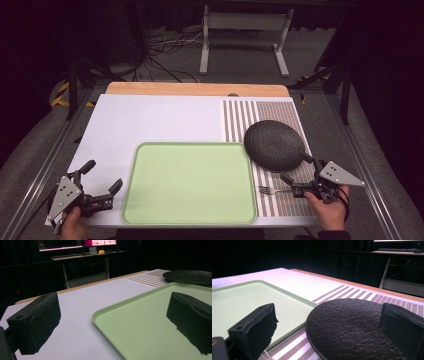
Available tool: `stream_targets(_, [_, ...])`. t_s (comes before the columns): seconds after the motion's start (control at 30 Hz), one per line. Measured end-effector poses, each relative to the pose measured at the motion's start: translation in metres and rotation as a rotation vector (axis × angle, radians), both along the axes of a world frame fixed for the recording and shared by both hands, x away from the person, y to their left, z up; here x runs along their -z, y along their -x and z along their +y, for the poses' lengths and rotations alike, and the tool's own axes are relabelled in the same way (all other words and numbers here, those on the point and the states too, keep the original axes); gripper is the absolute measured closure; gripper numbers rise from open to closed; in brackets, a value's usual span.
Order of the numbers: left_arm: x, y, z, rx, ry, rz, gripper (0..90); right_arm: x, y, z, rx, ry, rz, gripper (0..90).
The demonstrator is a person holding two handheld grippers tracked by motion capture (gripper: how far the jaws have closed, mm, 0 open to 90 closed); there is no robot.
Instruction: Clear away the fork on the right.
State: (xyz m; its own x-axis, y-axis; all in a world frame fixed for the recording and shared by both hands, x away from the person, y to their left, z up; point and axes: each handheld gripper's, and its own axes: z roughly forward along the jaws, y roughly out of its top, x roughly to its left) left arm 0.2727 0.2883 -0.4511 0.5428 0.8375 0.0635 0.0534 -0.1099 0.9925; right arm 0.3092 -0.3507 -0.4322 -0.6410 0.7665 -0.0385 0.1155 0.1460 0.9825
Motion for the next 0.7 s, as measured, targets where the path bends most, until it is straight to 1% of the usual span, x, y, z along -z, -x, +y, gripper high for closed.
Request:
stream_targets(0.07, [0.000,0.000,0.000,0.000,0.000,0.002,0.0,-0.002,-0.006,0.004,-0.013,0.025,0.008,1.5])
stream_targets(0.13, [0.000,0.000,0.001,-0.001,0.000,0.002,0.0,-0.005,-0.009,0.007,-0.027,0.037,0.006,1.5])
stream_targets(0.27, [0.000,0.000,0.001,-0.002,0.001,0.003,0.0,-0.012,-0.016,0.011,-0.044,0.036,0.019,1.4])
stream_targets(0.37, [0.000,0.000,0.000,0.000,-0.001,0.004,0.0,-0.018,-0.019,0.014,-0.055,0.061,0.015,2.5])
stream_targets(0.47, [0.000,0.000,0.000,0.001,-0.002,0.004,0.0,-0.024,-0.022,0.016,-0.076,0.098,0.035,2.4])
stream_targets(0.7, [0.000,0.000,0.000,0.000,-0.002,0.006,0.0,-0.039,-0.028,0.019,-0.142,0.237,0.118,2.3])
